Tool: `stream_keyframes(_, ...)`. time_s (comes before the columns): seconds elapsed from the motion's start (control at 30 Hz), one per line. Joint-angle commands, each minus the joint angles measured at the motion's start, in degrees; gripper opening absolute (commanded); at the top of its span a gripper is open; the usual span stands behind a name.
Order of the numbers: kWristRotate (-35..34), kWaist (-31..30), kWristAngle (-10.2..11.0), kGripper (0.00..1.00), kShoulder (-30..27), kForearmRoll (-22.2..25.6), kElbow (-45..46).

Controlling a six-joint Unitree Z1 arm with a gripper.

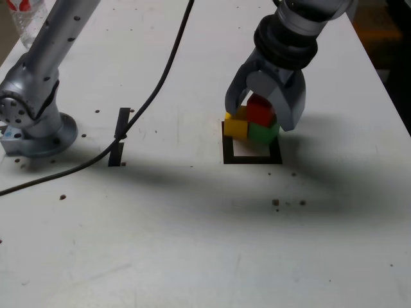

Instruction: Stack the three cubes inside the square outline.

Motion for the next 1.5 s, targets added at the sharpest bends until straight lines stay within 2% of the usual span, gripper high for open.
stream_keyframes(0.0, 0.75, 0.11, 0.4, 0.34, -0.17, -0.26, -0.71)
stream_keyframes(0.1, 2.12, 0.11, 0.53, 0.22, -0.24, -0.77, -1.34)
stream_keyframes(0.2, 2.64, 0.11, 0.43, 0.19, -0.24, -0.79, -1.44)
stream_keyframes(0.73, 2.68, 0.11, 0.56, 0.15, -0.73, -0.13, -1.14)
stream_keyframes(1.13, 0.47, -0.9, 2.73, 0.15, -6.33, 3.71, -1.49)
stream_keyframes(1.27, -2.29, -2.63, 1.69, 0.15, -9.64, 5.27, -0.67)
stream_keyframes(1.47, -10.21, -8.64, -2.47, 0.15, -11.97, 5.71, 2.73)
